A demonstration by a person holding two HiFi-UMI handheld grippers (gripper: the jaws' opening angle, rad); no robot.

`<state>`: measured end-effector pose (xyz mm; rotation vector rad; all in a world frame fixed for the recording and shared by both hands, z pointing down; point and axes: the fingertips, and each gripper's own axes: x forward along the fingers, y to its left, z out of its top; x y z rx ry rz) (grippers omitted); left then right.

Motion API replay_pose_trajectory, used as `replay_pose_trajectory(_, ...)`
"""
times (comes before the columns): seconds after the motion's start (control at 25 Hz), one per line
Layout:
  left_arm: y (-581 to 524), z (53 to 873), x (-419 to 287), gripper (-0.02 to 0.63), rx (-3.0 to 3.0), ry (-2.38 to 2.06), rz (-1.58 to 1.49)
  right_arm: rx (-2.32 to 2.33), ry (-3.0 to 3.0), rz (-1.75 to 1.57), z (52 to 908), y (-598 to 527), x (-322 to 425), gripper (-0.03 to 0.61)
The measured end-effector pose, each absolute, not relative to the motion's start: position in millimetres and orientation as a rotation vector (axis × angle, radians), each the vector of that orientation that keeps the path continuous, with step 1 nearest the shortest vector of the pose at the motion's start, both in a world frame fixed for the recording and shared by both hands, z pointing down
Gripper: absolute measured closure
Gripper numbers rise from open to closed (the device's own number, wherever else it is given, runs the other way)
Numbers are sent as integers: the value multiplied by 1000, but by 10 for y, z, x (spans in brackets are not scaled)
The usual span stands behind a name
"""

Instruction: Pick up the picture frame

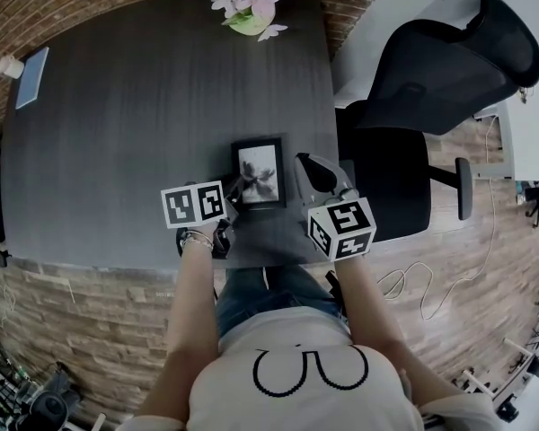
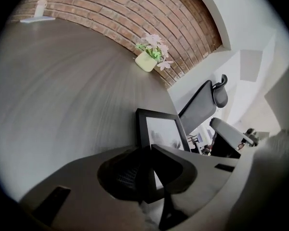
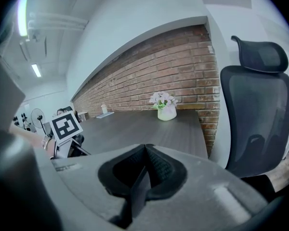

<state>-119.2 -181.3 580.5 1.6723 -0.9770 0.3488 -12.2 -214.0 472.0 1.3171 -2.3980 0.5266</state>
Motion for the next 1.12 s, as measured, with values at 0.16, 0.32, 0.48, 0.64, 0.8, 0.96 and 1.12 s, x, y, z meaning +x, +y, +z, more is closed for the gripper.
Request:
replay_pose_trajectory(0.16, -1815, 5804, -1215, 540, 1659, -919, 313, 1322, -2386, 587, 4744, -2153, -126, 581)
replay_pose_trajectory(0.32, -1814, 5795, -1216, 540, 1658, -915, 311, 1341, -2383, 669, 4784, -2171, -134, 554)
replay_pose_trajectory(0.48, -1809, 5786, -1219, 540, 1659, -909, 308, 1292, -2400, 809, 4872, -2140, -225, 398)
replay_pose_trajectory(0.64, -1815, 5792, -1221, 540, 1658, -910, 305, 1238, -2353, 996, 5051, -2096, -286, 342)
replay_pose_trajectory(0.8, -1817, 5789, -1216, 541, 1654, -905, 299, 1187, -2261, 1222, 5278, -2017, -321, 350)
replay_pose_trajectory(0.96, -1827, 5794, -1217, 540, 1652, -906, 295, 1157, -2213, 1404, 5436, -1955, -350, 367)
replay_pose_trajectory(1.12, -1835, 5795, -1224, 540, 1651, -908, 294, 1114, -2187, 1576, 5551, -1898, -423, 401)
